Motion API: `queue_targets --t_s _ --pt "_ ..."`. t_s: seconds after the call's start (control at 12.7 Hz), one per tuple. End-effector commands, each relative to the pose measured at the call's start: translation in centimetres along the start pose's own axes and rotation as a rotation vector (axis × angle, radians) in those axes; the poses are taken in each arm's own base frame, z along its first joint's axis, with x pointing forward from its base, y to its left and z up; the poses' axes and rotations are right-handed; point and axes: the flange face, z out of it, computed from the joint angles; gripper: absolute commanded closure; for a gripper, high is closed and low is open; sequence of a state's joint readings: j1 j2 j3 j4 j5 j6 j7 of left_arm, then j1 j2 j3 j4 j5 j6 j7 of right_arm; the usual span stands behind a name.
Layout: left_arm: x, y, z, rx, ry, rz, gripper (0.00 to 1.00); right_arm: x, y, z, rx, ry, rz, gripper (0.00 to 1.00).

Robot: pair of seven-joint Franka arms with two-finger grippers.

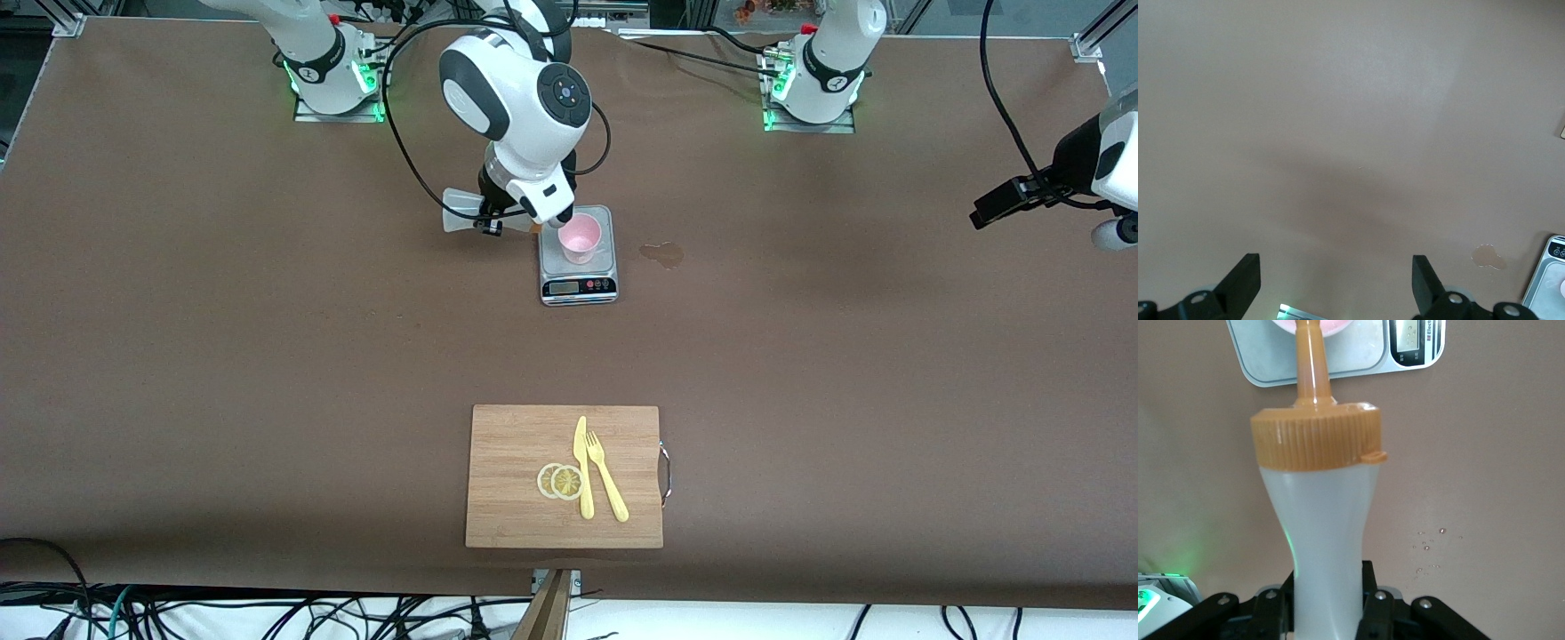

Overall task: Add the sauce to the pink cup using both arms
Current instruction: 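Tilt the bottle nozzle over the pink cup with the right gripper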

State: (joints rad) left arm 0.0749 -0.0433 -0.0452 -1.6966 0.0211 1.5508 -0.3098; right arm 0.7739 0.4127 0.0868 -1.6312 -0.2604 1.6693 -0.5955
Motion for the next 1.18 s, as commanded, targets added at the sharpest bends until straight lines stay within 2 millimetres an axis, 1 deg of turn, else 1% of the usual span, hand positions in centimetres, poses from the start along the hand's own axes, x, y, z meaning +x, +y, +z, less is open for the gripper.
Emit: queue_targets --t_s 0.0,0.63,0.95,1.03,1.1 --pt "0.4 0.0 -0.5 -0.026 0.003 0.012 0.00 0.5 0.3 -0.9 -0.017 -0.015 0.009 0.65" --pt "0.4 0.0 -0.5 -0.026 0.003 0.012 0.00 0.7 0.6 -0.8 -0.015 -0.015 0.009 0.65" --pt "0.4 0.0 -0.5 -0.026 0.003 0.013 0.00 0.1 1.5 -0.8 -0.022 -0.001 0.005 0.64" --pt "0.4 0.0 -0.5 -0.026 0.003 0.012 0.00 -0.1 2.2 -0.8 -0.032 0.018 0.010 0.63" --pt "0.4 0.0 -0.5 -0.026 0.003 0.012 0.00 -0.4 3.0 -0.7 -0.041 0.049 -0.001 0.59"
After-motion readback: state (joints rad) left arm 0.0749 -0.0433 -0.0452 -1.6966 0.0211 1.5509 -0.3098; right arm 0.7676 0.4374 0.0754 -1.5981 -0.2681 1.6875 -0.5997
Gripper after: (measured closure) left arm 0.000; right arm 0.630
